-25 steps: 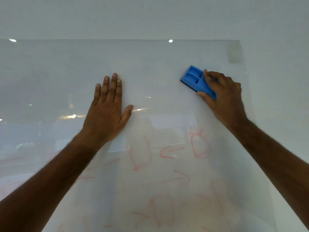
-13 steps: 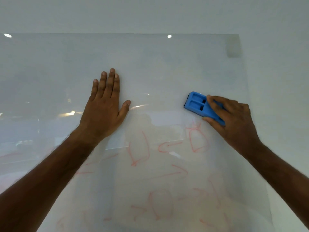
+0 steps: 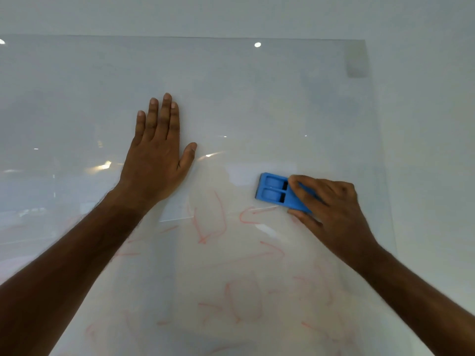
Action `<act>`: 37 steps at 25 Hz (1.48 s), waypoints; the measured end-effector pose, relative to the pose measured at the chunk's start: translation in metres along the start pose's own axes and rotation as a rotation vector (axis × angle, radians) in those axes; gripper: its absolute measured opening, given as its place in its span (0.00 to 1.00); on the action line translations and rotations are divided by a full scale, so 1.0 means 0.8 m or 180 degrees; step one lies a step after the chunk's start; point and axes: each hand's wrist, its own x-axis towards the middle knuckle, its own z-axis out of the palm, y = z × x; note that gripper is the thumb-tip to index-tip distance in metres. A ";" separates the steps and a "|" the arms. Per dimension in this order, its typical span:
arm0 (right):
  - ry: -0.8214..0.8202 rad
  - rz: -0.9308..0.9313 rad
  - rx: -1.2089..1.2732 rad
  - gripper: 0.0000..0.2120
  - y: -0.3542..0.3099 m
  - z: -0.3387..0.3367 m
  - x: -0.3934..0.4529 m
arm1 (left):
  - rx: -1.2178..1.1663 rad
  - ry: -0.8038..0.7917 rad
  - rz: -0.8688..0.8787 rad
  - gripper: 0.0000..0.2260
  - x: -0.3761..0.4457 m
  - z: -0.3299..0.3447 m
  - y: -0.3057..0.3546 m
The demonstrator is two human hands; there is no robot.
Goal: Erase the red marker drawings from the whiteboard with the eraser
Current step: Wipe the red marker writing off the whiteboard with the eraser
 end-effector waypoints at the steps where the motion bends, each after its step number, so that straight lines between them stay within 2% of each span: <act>1: -0.0008 -0.0018 -0.0046 0.26 0.012 -0.004 -0.006 | -0.0006 -0.0018 -0.0016 0.37 0.000 0.000 0.001; 5: 0.0069 0.0392 -0.0085 0.27 0.058 -0.005 0.027 | -0.0026 -0.0051 -0.0068 0.38 0.002 0.001 0.005; 9: 0.0203 0.0856 0.0172 0.28 0.035 0.009 0.083 | -0.0032 -0.0036 -0.0063 0.37 0.001 0.001 0.004; 14: 0.0220 0.0381 0.0131 0.26 -0.031 0.007 0.027 | -0.0037 -0.0031 -0.0042 0.38 0.000 0.000 0.004; 17: 0.0078 0.0060 0.0067 0.25 -0.021 -0.003 -0.021 | -0.0018 -0.0011 -0.0026 0.37 -0.002 0.000 0.004; 19: 0.0021 0.0116 -0.0054 0.25 0.008 -0.007 -0.029 | -0.0019 0.0004 0.0007 0.37 -0.002 0.000 0.004; 22: 0.0005 0.0586 -0.0033 0.28 0.046 -0.006 -0.008 | -0.0002 0.0074 0.0022 0.37 -0.002 0.003 0.004; 25: 0.0088 0.0912 0.0152 0.28 0.038 0.000 0.030 | -0.0027 0.0073 0.0010 0.37 -0.002 0.003 0.006; 28: 0.0104 0.0826 0.0190 0.28 -0.006 0.004 0.035 | -0.0036 0.0062 -0.0015 0.37 -0.002 0.002 0.006; 31: 0.0006 0.0409 0.0163 0.27 -0.042 -0.001 -0.015 | -0.0050 0.0066 -0.0008 0.37 -0.002 0.002 0.006; 34: -0.0132 0.0086 0.0118 0.25 -0.031 -0.014 -0.056 | -0.0037 0.0023 0.0005 0.37 -0.001 0.001 0.005; 37: -0.0222 0.0344 0.0021 0.27 0.008 -0.017 -0.050 | -0.0029 0.0046 0.0015 0.37 -0.001 0.003 0.005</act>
